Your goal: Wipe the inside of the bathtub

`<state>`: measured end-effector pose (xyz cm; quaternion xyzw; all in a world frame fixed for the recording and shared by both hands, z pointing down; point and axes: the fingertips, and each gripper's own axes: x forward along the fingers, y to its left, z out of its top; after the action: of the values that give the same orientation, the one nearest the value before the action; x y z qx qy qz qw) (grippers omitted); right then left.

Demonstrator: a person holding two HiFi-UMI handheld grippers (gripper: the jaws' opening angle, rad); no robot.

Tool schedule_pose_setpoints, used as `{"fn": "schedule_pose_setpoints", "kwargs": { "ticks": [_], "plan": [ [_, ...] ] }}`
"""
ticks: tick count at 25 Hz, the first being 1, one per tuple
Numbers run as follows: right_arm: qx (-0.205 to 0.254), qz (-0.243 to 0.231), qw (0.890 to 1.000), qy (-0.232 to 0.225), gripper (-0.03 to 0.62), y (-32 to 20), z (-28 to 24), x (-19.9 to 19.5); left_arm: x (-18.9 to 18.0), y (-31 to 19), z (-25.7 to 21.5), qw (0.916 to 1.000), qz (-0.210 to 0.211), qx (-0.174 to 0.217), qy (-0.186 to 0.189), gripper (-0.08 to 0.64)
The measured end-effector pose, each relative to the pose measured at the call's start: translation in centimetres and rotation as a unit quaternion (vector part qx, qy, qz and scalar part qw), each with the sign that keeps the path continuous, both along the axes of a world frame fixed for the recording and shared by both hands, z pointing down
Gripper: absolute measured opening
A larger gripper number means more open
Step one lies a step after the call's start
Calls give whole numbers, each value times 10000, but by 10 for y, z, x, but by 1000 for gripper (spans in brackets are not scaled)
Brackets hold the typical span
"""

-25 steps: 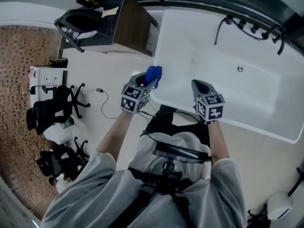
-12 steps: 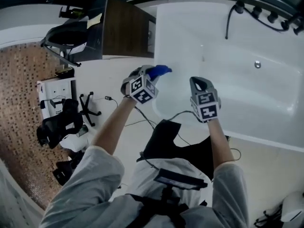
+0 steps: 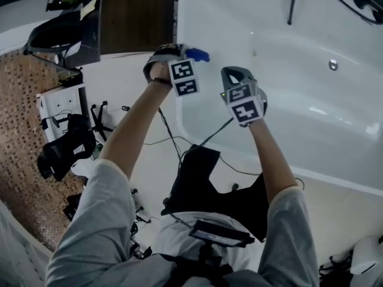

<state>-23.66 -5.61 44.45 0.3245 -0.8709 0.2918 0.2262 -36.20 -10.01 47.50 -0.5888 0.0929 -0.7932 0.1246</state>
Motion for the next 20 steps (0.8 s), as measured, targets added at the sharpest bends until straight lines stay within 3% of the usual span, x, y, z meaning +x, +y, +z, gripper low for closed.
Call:
{"fn": "schedule_pose_setpoints", "kwargs": {
  "ticks": [8,14,17,20],
  "plan": [
    [-48,176,9998,-29,9,-18,38,-6,-15,-16,42,9908,844,-492,-932,129],
    [-102,392,9991,-96,9,-31,56,3,-13,-19,59,9777,1070,-986,-1514,127],
    [-142,476,9987,-103,9,-32,61,9,-12,-28,66,9751,1089,-1080,-1603,126],
    [-216,569,9981,-66,9,-36,70,17,-7,-51,71,9778,1120,-939,-1503,126]
  ]
}}
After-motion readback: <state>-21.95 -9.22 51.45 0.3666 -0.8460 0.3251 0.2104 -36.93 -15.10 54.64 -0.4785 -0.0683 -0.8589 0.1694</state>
